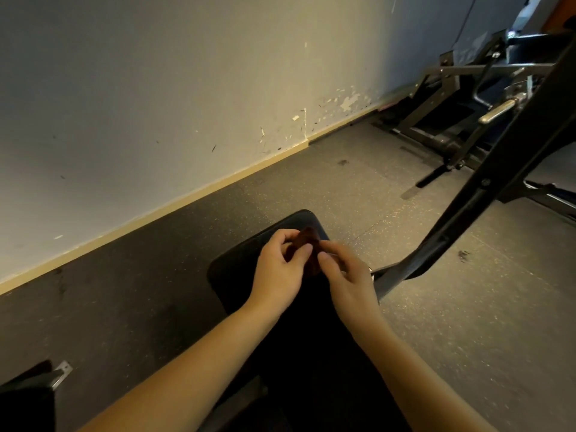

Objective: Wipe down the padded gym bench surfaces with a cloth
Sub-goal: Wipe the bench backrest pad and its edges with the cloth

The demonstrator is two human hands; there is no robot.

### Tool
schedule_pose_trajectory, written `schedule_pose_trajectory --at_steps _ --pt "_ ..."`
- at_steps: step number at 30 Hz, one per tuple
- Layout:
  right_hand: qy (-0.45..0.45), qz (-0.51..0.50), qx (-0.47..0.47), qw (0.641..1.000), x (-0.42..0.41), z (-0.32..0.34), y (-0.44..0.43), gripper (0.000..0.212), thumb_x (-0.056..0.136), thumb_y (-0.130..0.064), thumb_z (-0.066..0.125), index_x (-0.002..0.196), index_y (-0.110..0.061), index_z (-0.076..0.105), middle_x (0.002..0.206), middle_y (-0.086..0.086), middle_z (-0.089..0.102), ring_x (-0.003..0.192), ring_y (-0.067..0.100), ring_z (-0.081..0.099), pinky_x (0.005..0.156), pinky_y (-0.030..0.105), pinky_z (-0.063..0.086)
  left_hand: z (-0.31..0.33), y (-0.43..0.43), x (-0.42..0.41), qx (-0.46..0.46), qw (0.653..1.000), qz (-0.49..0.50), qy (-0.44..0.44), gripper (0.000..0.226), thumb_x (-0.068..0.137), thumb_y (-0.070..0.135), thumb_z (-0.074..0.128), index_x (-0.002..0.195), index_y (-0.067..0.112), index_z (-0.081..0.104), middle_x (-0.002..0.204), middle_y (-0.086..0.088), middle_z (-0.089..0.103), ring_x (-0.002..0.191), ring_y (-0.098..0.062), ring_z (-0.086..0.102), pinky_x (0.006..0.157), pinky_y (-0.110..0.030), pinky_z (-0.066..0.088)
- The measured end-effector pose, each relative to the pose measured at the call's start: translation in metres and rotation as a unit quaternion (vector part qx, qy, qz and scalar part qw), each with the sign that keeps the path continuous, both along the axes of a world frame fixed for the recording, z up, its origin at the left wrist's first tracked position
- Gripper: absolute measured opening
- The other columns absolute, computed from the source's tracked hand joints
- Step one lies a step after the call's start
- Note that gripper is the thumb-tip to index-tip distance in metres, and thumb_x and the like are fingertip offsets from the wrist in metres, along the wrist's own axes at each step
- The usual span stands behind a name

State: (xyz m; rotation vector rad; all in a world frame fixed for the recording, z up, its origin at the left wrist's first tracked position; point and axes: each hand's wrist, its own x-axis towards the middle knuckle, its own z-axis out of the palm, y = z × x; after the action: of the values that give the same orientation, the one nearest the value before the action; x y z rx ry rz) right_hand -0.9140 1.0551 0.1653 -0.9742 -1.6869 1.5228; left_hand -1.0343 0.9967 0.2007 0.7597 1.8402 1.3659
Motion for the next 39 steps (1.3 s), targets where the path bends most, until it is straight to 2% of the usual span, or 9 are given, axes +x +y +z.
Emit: schedule_pose_trajectory --at_steps 4,13,17,20,22,27,31,34,39 --pt "0.070 0.012 -0.089 0.993 0.046 0.001 0.028 0.022 0.103 -0.020 0.053 0.120 -0.016 0.066 0.105 -0.003 0.077 0.103 0.013 0.072 0.087 0.029 0.058 0.007 0.017 0.047 -0.023 0.991 -0.061 -0.114 0.035 0.100 0.007 0.051 0.126 0.025 0.067 0.117 -0.005 0.073 0.114 -0.020 0.068 0.106 -0.040 0.051" --pt "0.020 -0.029 -0.158 0.987 0.069 -0.031 0.080 0.016 0.097 -0.011 0.064 0.107 -0.023 0.061 0.099 0.006 0.071 0.089 0.023 0.073 0.065 0.023 0.061 -0.022 0.044 0.064 -0.082 0.985 -0.128 -0.088 0.058 0.086 0.027 0.043 0.141 0.027 0.061 0.133 0.002 0.064 0.126 -0.016 0.058 0.111 -0.038 0.044" --pt "-0.034 -0.050 -0.248 0.967 0.072 -0.050 0.121 0.011 0.103 -0.011 0.053 0.109 -0.014 0.062 0.097 0.014 0.072 0.082 0.027 0.072 0.064 0.033 0.062 -0.045 0.069 0.021 -0.101 0.975 -0.134 0.148 0.032 0.101 0.016 0.057 0.129 0.025 0.068 0.123 0.011 0.065 0.120 -0.007 0.057 0.106 -0.028 0.044" --pt "-0.119 -0.026 -0.247 0.961 0.071 -0.074 0.159 0.019 0.101 -0.017 0.053 0.117 -0.010 0.061 0.109 0.020 0.069 0.096 0.036 0.069 0.086 0.049 0.058 -0.072 0.087 -0.021 -0.115 0.865 -0.096 0.480 0.038 0.098 0.035 0.060 0.135 0.026 0.058 0.138 0.008 0.056 0.130 -0.009 0.048 0.115 -0.037 0.037" --pt "-0.141 0.015 -0.244 0.959 0.057 -0.081 0.178 0.023 0.099 -0.025 0.060 0.118 -0.012 0.061 0.109 0.015 0.069 0.095 0.032 0.068 0.083 0.045 0.058 -0.091 0.101 -0.036 -0.164 0.804 -0.078 0.567 0.056 0.099 0.049 0.053 0.147 0.020 0.047 0.155 -0.003 0.043 0.146 -0.022 0.036 0.123 -0.047 0.027" --pt "-0.110 0.114 -0.137 0.978 -0.004 -0.094 0.214 0.018 0.094 -0.026 0.071 0.110 -0.019 0.067 0.106 0.006 0.073 0.097 0.021 0.071 0.074 0.029 0.058 -0.123 0.121 -0.039 -0.243 0.732 -0.048 0.635 0.080 0.101 0.065 0.021 0.161 0.011 0.019 0.164 -0.011 0.033 0.153 -0.025 0.028 0.126 -0.053 0.019" --pt "-0.069 0.201 -0.094 0.973 -0.038 -0.094 0.221 0.011 0.097 -0.021 0.067 0.106 -0.028 0.066 0.104 0.000 0.073 0.095 0.012 0.071 0.083 0.029 0.059 -0.127 0.125 -0.036 -0.247 0.701 -0.029 0.668 0.078 0.102 0.062 0.027 0.159 0.008 0.023 0.156 -0.014 0.040 0.146 -0.029 0.035 0.125 -0.051 0.022" --pt "-0.085 0.223 -0.075 0.968 -0.039 -0.103 0.212 0.015 0.099 -0.016 0.063 0.112 -0.013 0.068 0.098 0.004 0.072 0.092 0.017 0.072 0.082 0.032 0.059 -0.124 0.128 -0.034 -0.253 0.705 -0.034 0.662 0.078 0.102 0.062 0.029 0.158 0.008 0.023 0.155 -0.015 0.041 0.145 -0.029 0.036 0.124 -0.050 0.023" --pt "-0.190 0.249 -0.087 0.946 0.018 -0.137 0.192 0.009 0.100 -0.013 0.061 0.100 -0.020 0.067 0.095 0.008 0.072 0.089 0.024 0.072 0.084 0.040 0.058 -0.122 0.127 -0.034 -0.260 0.705 -0.045 0.658 0.080 0.102 0.063 0.026 0.158 0.006 0.023 0.154 -0.015 0.041 0.144 -0.029 0.037 0.123 -0.051 0.024"
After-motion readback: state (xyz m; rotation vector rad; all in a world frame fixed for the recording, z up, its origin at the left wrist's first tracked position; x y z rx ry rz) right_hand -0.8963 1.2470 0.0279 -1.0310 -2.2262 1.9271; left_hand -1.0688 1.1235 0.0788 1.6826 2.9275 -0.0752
